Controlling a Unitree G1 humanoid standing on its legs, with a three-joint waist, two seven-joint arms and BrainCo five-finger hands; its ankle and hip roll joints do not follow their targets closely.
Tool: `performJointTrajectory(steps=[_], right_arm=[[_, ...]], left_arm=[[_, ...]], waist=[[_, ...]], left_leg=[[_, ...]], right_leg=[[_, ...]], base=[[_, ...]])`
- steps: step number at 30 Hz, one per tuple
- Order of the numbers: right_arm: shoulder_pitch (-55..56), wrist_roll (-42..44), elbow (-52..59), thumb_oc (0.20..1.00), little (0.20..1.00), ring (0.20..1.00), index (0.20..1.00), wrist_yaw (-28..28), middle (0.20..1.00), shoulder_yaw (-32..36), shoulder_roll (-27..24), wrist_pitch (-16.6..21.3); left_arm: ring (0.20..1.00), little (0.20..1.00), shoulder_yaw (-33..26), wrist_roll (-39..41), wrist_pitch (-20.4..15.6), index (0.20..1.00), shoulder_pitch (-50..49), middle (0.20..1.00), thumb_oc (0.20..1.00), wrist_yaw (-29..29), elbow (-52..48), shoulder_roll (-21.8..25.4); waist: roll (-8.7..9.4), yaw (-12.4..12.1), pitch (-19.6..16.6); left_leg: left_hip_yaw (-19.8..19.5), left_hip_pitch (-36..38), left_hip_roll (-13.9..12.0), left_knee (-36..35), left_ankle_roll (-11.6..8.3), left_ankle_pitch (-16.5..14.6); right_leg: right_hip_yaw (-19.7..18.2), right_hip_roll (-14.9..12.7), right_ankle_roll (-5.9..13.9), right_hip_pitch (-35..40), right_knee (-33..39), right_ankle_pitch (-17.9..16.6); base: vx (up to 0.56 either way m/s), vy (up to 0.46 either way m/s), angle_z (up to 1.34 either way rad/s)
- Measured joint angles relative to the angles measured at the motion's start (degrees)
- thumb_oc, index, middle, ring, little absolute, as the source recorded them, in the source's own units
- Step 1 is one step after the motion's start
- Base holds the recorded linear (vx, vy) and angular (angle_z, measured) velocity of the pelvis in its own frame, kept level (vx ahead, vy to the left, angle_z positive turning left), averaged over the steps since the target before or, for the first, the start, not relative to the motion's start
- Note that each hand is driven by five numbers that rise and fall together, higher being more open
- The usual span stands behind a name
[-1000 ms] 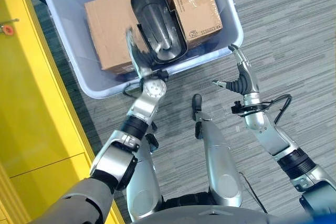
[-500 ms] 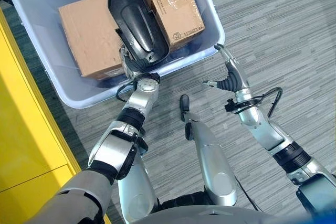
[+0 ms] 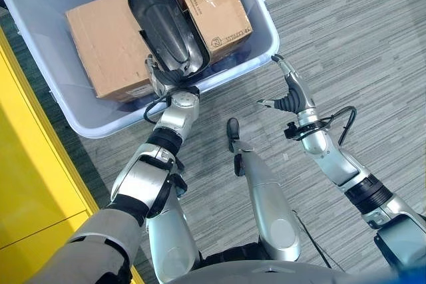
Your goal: Move parts from the plastic box to the shelf.
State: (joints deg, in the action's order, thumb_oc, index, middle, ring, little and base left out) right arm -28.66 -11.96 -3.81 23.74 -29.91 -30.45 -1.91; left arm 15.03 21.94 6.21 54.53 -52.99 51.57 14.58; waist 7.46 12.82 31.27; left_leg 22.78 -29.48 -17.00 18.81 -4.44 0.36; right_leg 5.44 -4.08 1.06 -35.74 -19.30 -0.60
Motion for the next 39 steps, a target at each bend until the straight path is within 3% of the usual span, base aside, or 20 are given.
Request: performJointTrajectory(steps=[8, 14, 19, 29, 35, 36, 37, 39], right_arm=[[-2.58, 1.92, 0.52, 1.000, 1.000, 1.000, 1.000, -1.18, 1.000, -0.30, -2.09, -1.48], [-2.72, 3.89, 0.63, 1.000, 1.000, 1.000, 1.000, -2.16, 1.000, -0.69, -2.27, -3.00], [-2.65, 4.14, 0.72, 1.000, 1.000, 1.000, 1.000, -2.31, 1.000, -0.91, -2.45, -3.37], [-2.94, 5.08, 2.48, 1.000, 1.000, 1.000, 1.000, -2.34, 1.000, -1.22, -4.59, -4.09], [-3.08, 5.14, 2.70, 1.000, 1.000, 1.000, 1.000, -2.33, 1.000, -1.24, -4.79, -4.73], [-3.07, 5.14, 2.83, 1.000, 1.000, 1.000, 1.000, -2.33, 1.000, -1.25, -5.09, -5.29], [-3.08, 5.15, 2.84, 1.000, 1.000, 1.000, 1.000, -2.33, 1.000, -1.29, -5.33, -5.44], [-3.54, 5.39, 2.83, 1.000, 1.000, 1.000, 1.000, -2.31, 1.000, -1.31, -6.05, -5.83]], left_arm=[[1.000, 1.000, -2.66, 5.66, 1.39, 1.000, 6.63, 1.000, 1.000, -1.96, 5.38, 1.58], [1.000, 1.000, -1.61, 5.52, 6.55, 1.000, 9.95, 1.000, 1.000, -1.86, 8.48, 4.40], [1.000, 1.000, 0.81, -0.60, 15.64, 1.000, 12.05, 1.000, 1.000, -0.44, 9.87, 6.68], [1.000, 1.000, 2.25, -1.08, 19.34, 1.000, 14.77, 1.000, 1.000, 3.06, 12.88, 8.09], [1.000, 1.000, 2.30, -0.71, 19.42, 1.000, 17.29, 1.000, 1.000, 3.96, 15.22, 8.77], [0.570, 0.570, 2.28, -0.66, 19.37, 0.570, 18.25, 0.570, 0.570, 4.14, 15.51, 9.11], [0.200, 0.200, 2.27, -0.55, 19.10, 0.200, 18.46, 0.200, 0.200, 4.46, 15.57, 9.44], [0.200, 0.200, 1.82, -0.41, 18.12, 0.200, 18.81, 0.200, 0.200, 4.58, 16.01, 10.30]], waist=[[0.22, 0.41, -0.13], [0.21, 1.23, -0.14], [0.21, 2.35, -0.14], [0.20, 2.09, -0.14], [0.18, 1.72, -0.31], [0.20, 1.68, -0.31], [0.28, 1.69, -0.42], [0.12, 1.40, -0.54]], left_leg=[[-1.40, -1.75, -0.27, 0.71, -0.24, -0.12], [-1.49, -2.51, -0.92, 1.21, -0.41, -0.19], [-1.23, -3.41, -0.85, 1.24, -0.43, -0.18], [-1.12, -3.50, -0.03, 0.84, -0.54, -0.23], [-1.57, -5.09, 0.04, 0.41, -0.56, -0.24], [-1.98, -5.87, 0.05, 0.46, -0.59, -0.24], [-2.00, -6.18, 0.07, 0.43, -0.59, -0.24], [-2.94, -7.46, -0.71, -0.23, -0.53, -0.48]], right_leg=[[0.01, 0.55, -0.32, -1.87, -0.80, 0.21], [-0.03, 1.14, -0.34, -2.80, -0.96, 0.24], [-0.27, 1.11, -0.34, -4.22, -1.35, 0.24], [-1.66, 1.05, -0.89, -6.22, -3.23, 0.61], [-1.33, 1.10, -0.84, -8.04, -3.36, 0.59], [-0.89, 1.09, -0.74, -8.53, -2.89, 0.55], [-0.88, 1.12, -0.53, -8.78, -2.52, 0.56], [0.27, 1.46, 1.56, -9.33, -2.15, 0.96]], base=[[0.03, -0.051, -0.04], [0.03, -0.021, -0.07], [0.02, 0.000, -0.04], [0.03, -0.013, -0.06], [0.02, -0.061, -0.02], [0.02, -0.076, 0.00], [0.01, -0.071, -0.05], [0.00, -0.047, -0.17]])
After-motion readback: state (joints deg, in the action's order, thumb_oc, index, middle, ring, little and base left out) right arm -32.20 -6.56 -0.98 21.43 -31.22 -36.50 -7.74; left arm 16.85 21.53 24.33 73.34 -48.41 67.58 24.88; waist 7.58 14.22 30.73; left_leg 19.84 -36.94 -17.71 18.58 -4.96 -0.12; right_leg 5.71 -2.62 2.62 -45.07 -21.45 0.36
